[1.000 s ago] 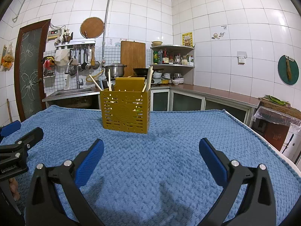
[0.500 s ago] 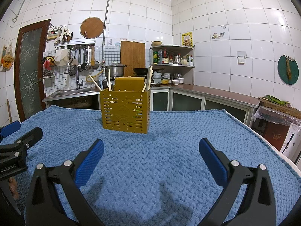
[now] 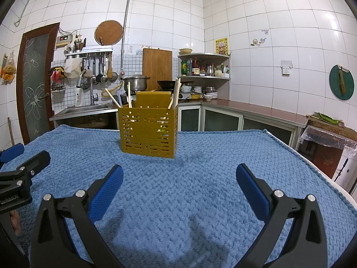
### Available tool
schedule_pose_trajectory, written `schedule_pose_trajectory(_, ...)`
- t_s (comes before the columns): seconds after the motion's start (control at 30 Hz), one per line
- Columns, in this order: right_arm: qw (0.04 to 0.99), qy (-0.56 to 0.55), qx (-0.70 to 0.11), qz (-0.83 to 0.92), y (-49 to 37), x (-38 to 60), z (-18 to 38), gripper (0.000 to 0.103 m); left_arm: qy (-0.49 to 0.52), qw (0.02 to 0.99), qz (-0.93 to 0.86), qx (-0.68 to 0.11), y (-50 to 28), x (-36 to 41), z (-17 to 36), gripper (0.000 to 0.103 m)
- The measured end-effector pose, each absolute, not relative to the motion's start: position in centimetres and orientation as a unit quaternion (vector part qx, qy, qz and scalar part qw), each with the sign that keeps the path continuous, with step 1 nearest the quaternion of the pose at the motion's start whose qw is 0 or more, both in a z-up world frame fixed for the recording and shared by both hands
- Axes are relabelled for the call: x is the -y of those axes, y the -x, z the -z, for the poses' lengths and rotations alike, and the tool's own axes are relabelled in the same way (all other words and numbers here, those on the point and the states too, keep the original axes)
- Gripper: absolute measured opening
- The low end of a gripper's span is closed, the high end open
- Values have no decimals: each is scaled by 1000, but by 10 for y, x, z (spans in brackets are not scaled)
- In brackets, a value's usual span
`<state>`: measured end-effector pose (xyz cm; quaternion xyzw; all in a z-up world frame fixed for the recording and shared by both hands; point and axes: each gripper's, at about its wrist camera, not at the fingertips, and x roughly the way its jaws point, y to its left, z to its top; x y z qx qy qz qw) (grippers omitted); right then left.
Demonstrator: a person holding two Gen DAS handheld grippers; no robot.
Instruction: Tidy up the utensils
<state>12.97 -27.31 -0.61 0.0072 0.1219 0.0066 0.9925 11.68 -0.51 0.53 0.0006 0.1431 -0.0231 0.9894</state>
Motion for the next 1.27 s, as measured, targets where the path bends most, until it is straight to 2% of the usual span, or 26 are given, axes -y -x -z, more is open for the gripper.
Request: schedule_pose_trajectory(1.27,992,-7,-122,-6,-130,272,5,99,-4,989,26,-143,-116,7,-6,98)
